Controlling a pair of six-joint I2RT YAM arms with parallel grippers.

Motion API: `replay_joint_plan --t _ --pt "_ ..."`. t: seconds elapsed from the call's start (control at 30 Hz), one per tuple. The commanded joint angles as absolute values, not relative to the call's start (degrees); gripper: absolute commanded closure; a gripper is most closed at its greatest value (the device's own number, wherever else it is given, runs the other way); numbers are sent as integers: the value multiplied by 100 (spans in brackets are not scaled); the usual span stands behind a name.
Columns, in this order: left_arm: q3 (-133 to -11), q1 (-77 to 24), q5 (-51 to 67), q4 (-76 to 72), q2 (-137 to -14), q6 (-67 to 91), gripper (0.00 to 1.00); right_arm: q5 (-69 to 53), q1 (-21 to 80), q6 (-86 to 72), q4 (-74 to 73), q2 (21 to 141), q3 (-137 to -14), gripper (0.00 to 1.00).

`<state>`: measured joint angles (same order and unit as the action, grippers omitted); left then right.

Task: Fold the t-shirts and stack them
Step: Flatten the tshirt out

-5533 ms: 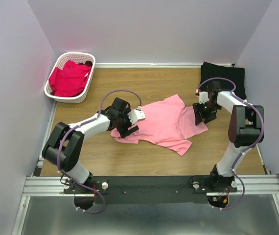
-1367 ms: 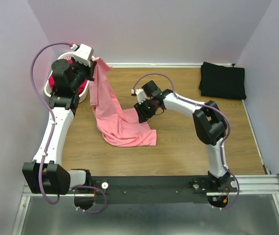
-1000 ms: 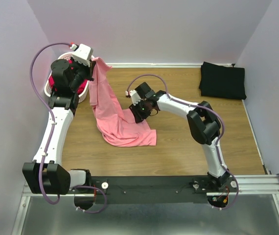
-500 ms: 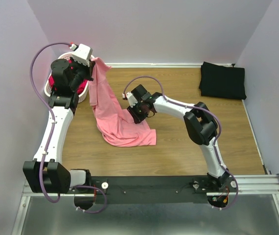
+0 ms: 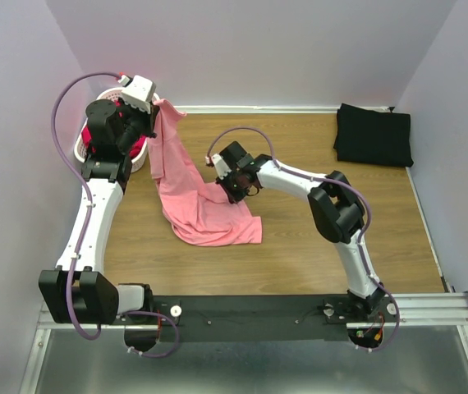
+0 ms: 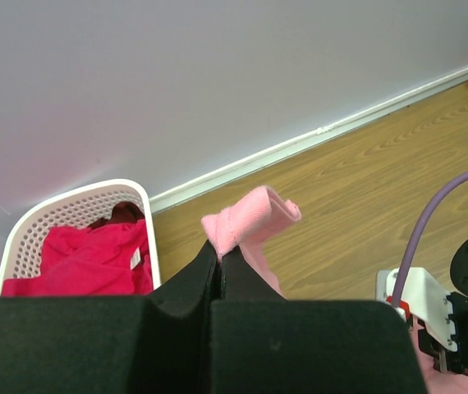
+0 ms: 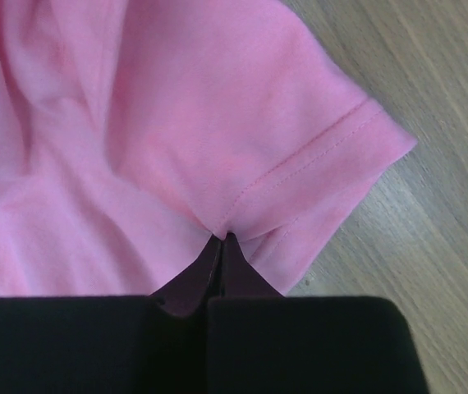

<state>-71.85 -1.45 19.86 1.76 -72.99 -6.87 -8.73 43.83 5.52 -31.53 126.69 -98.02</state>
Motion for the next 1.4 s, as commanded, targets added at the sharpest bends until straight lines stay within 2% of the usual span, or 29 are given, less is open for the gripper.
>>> replay_joint_plan --t 0.0,0.23,0.53,0.83,1.03,1.23,1.37 --pt "-7303 -62 1881 167 -7295 -712 100 -545 4430 641 -3392 12297 -10011 99" --pt "-8041 219 2056 422 -7400 -659 100 191 3790 1054 -3445 11085 -10265 100" --pt "-7998 413 2486 826 -6900 -992 100 536 2445 1678 -3542 9555 -10336 100" --pt "-7507 475 2926 1669 -5951 -1608 100 712 2180 2022 -3963 8324 -9257 99" --pt "-7164 475 3102 2038 -5696 -1959 100 -304 2171 1863 -4727 8016 -8738 99" --pt "-6514 466 3524 2407 -5669 -2451 100 -1659 2162 2109 -5352 8147 -7297 99" --pt "-6259 466 3516 2505 -5844 -2680 100 -1933 2171 2250 -5353 8375 -6812 98"
